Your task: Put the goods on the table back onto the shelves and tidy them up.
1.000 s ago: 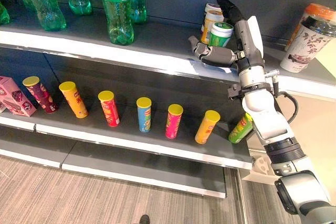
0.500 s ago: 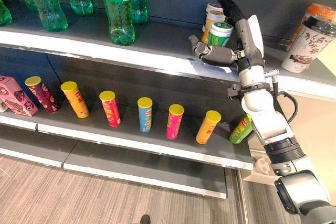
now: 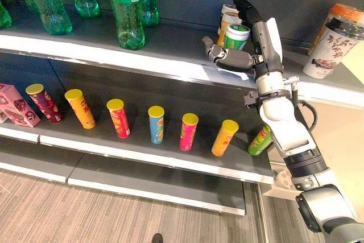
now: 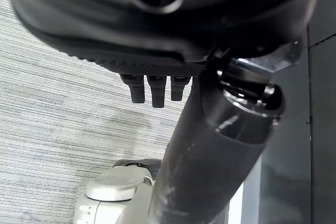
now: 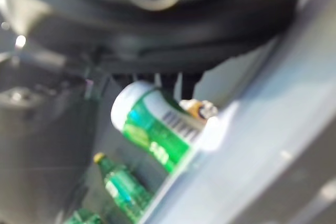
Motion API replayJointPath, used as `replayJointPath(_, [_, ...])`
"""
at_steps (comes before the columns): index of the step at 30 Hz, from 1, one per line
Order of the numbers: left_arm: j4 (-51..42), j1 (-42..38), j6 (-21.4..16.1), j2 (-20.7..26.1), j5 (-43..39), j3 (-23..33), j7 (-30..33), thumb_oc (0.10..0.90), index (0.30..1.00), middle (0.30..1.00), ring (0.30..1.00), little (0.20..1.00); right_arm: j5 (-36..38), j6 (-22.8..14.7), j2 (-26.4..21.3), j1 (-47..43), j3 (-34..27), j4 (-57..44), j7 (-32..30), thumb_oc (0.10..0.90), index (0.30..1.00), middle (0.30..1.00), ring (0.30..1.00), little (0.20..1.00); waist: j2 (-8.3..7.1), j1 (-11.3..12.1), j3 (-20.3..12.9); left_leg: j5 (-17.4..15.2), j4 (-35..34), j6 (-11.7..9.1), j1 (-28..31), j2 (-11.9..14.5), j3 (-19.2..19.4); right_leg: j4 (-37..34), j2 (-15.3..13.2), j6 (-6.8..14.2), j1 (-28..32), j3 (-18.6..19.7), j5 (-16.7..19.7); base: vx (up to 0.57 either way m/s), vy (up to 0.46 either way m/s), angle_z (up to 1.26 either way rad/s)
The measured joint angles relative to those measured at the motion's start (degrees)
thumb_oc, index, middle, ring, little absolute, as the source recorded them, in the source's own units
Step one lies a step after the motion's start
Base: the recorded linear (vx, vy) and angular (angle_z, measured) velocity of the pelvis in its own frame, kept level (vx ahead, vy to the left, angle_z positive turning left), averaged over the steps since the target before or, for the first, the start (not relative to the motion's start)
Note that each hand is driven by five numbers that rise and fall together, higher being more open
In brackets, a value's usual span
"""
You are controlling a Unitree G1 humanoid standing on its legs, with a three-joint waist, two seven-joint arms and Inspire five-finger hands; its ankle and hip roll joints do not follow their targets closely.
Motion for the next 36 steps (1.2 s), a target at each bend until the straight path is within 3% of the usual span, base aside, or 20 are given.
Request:
replayJointPath(31, [0.0, 0.2, 0.0, 0.0, 0.0, 0.0, 0.4, 0.800, 0.900, 0.900, 0.900, 0.900, -0.3, 0.0, 0.8, -0.1, 0.3, 0.0, -0.1, 0.800, 0.900, 0.900, 0.900, 0.900, 0.01, 0.0, 0.0, 0.0, 0.0, 0.0, 0.1, 0.0, 0.1, 0.0, 0.0, 0.0, 0.0, 0.1, 0.0, 0.00, 0.003, 0.00])
replayJointPath(36, [0.0, 0.1, 0.0, 0.0, 0.0, 0.0, 1.3, 0.800, 0.900, 0.900, 0.900, 0.900, -4.1, 0.0, -0.8, -0.4, 0.2, 0.0, -0.8, 0.800, 0.900, 0.900, 0.900, 0.900, 0.06, 0.0, 0.0, 0.0, -0.1, 0.0, 0.0, -0.1, 0.0, 0.0, -0.1, 0.0, 0.0, -0.1, 0.0, 0.00, 0.001, 0.01])
